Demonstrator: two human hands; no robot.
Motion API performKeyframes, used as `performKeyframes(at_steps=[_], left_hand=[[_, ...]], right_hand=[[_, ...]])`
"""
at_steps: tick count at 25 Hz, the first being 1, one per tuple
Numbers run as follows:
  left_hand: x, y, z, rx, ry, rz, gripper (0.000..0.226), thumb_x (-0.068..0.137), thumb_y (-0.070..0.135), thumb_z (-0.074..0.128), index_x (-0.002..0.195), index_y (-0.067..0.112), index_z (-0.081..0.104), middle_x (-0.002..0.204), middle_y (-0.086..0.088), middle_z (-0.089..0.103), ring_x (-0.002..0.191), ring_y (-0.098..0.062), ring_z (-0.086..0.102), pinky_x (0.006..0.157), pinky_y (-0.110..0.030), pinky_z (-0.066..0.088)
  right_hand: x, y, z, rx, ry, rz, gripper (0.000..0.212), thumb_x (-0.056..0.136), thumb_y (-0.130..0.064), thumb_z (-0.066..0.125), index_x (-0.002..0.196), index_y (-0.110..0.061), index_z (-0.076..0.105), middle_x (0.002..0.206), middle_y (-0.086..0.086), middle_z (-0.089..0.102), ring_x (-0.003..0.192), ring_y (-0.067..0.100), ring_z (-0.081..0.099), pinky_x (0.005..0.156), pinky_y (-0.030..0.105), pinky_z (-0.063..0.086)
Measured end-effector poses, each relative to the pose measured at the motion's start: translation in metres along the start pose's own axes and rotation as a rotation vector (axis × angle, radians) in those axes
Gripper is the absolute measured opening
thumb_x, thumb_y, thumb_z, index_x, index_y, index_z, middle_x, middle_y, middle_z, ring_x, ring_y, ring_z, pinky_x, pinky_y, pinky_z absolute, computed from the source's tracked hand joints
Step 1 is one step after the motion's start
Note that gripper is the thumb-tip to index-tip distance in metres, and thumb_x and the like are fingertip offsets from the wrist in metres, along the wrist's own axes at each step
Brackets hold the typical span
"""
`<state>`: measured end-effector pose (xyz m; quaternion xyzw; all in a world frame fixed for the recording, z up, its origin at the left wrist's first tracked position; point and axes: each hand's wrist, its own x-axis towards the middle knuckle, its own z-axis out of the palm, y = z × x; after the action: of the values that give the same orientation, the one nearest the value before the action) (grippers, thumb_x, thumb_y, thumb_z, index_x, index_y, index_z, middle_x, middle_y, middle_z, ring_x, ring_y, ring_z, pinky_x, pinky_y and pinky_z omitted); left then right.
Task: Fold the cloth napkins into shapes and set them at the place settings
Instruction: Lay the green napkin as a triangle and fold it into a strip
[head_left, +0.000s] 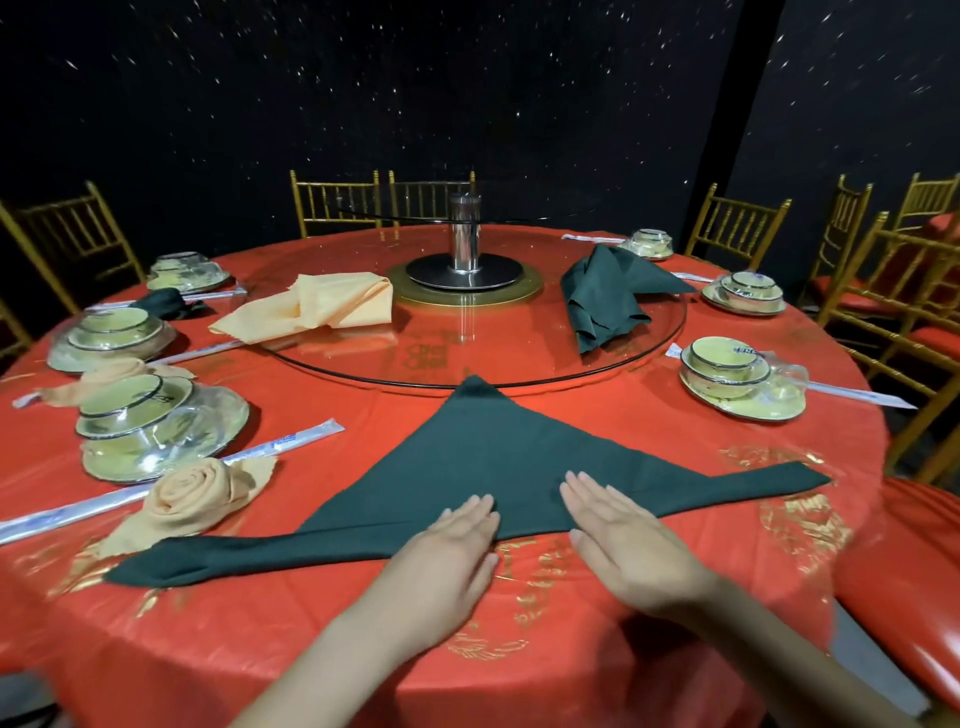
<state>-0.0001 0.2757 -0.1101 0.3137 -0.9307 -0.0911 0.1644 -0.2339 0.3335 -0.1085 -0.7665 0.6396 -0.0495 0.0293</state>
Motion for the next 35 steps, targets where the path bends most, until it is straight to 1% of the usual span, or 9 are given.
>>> performKeyframes(at_steps=[3, 6, 10, 16, 21, 22, 26, 30, 35], left_hand=[[-0.026, -0.031, -0.008, 0.082, 0.119, -0.034, 0.044, 0.094, 0.036, 0.036, 0.1, 0.012, 0.073, 0.109, -0.002, 0.07, 0.1, -0.013, 0.067, 0.085, -0.023, 0.049], [-0.031, -0.035, -0.02, 0.068, 0.147, -0.111, 0.029, 0.077, 0.037, 0.054, 0.085, 0.02, 0.076, 0.092, 0.007, 0.073, 0.082, -0.011, 0.07, 0.066, -0.02, 0.054], [-0.029, -0.031, -0.028, 0.115, 0.135, -0.119, 0.038, 0.084, 0.038, 0.038, 0.077, 0.02, 0.071, 0.075, 0.009, 0.064, 0.069, -0.016, 0.064, 0.057, -0.024, 0.053], [-0.045, -0.033, -0.048, 0.053, 0.055, -0.19, 0.029, 0.09, 0.041, 0.043, 0.091, 0.027, 0.068, 0.082, 0.012, 0.067, 0.086, -0.015, 0.061, 0.072, -0.029, 0.047], [-0.031, -0.036, -0.049, -0.016, 0.083, -0.348, 0.019, 0.094, 0.032, 0.053, 0.108, 0.028, 0.065, 0.102, 0.011, 0.061, 0.102, -0.013, 0.057, 0.079, -0.027, 0.04], [-0.029, -0.036, -0.049, -0.023, 0.073, -0.385, 0.019, 0.092, 0.033, 0.055, 0.109, 0.028, 0.063, 0.1, 0.013, 0.061, 0.101, -0.013, 0.057, 0.077, -0.027, 0.041], [-0.028, -0.04, -0.049, 0.138, 0.087, -0.385, 0.02, 0.09, 0.034, 0.058, 0.107, 0.027, 0.058, 0.105, 0.008, 0.056, 0.105, -0.018, 0.051, 0.082, -0.03, 0.04], [-0.007, -0.004, -0.028, 0.135, 0.174, -0.161, 0.034, 0.085, 0.013, 0.046, 0.114, 0.021, 0.062, 0.116, 0.002, 0.061, 0.109, -0.023, 0.055, 0.091, -0.033, 0.047], [0.022, 0.048, 0.016, 0.135, 0.04, -0.041, 0.052, 0.08, 0.046, 0.035, 0.106, 0.019, 0.071, 0.111, 0.005, 0.07, 0.105, -0.008, 0.064, 0.086, -0.031, 0.052]], right_hand=[[0.0, 0.0, -0.003, 0.1, 0.012, 0.007, 0.075, 0.087, -0.06, 0.011, 0.151, -0.02, 0.007, 0.154, -0.013, 0.001, 0.137, -0.005, -0.01, 0.11, 0.011, -0.008], [-0.001, 0.003, -0.006, 0.312, 0.117, 0.064, 0.043, 0.096, -0.036, 0.049, 0.136, -0.027, 0.04, 0.15, -0.011, 0.031, 0.138, -0.006, 0.014, 0.109, 0.011, 0.015], [-0.004, 0.0, -0.007, 0.171, 0.193, 0.075, 0.013, 0.096, -0.035, 0.049, 0.102, -0.027, 0.057, 0.14, -0.016, 0.046, 0.133, -0.008, 0.03, 0.102, 0.019, 0.034], [-0.015, -0.014, -0.015, 0.177, 0.173, -0.017, 0.053, 0.084, -0.057, 0.025, 0.089, -0.026, 0.067, 0.094, -0.018, 0.052, 0.097, 0.008, 0.053, 0.084, 0.02, 0.038], [-0.003, -0.014, -0.018, 0.245, 0.19, 0.129, 0.007, 0.091, -0.033, 0.055, 0.084, -0.034, 0.052, 0.076, -0.017, 0.052, 0.081, 0.004, 0.051, 0.077, 0.028, 0.042], [-0.001, -0.015, -0.019, 0.255, 0.212, 0.155, 0.015, 0.089, -0.03, 0.059, 0.082, -0.035, 0.047, 0.072, -0.017, 0.05, 0.076, 0.004, 0.049, 0.074, 0.029, 0.041], [0.004, -0.016, -0.016, 0.215, 0.239, 0.191, 0.029, 0.083, -0.033, 0.067, 0.071, -0.04, 0.041, 0.073, -0.016, 0.046, 0.079, 0.008, 0.046, 0.078, 0.031, 0.039], [0.004, -0.014, -0.012, 0.236, 0.238, 0.191, 0.029, 0.081, -0.033, 0.069, 0.069, -0.041, 0.044, 0.076, -0.018, 0.049, 0.082, 0.008, 0.048, 0.081, 0.036, 0.042], [0.002, -0.011, -0.007, 0.193, 0.303, 0.206, 0.017, 0.083, -0.041, 0.059, 0.092, -0.03, 0.066, 0.095, -0.013, 0.061, 0.094, 0.013, 0.058, 0.083, 0.035, 0.045]])
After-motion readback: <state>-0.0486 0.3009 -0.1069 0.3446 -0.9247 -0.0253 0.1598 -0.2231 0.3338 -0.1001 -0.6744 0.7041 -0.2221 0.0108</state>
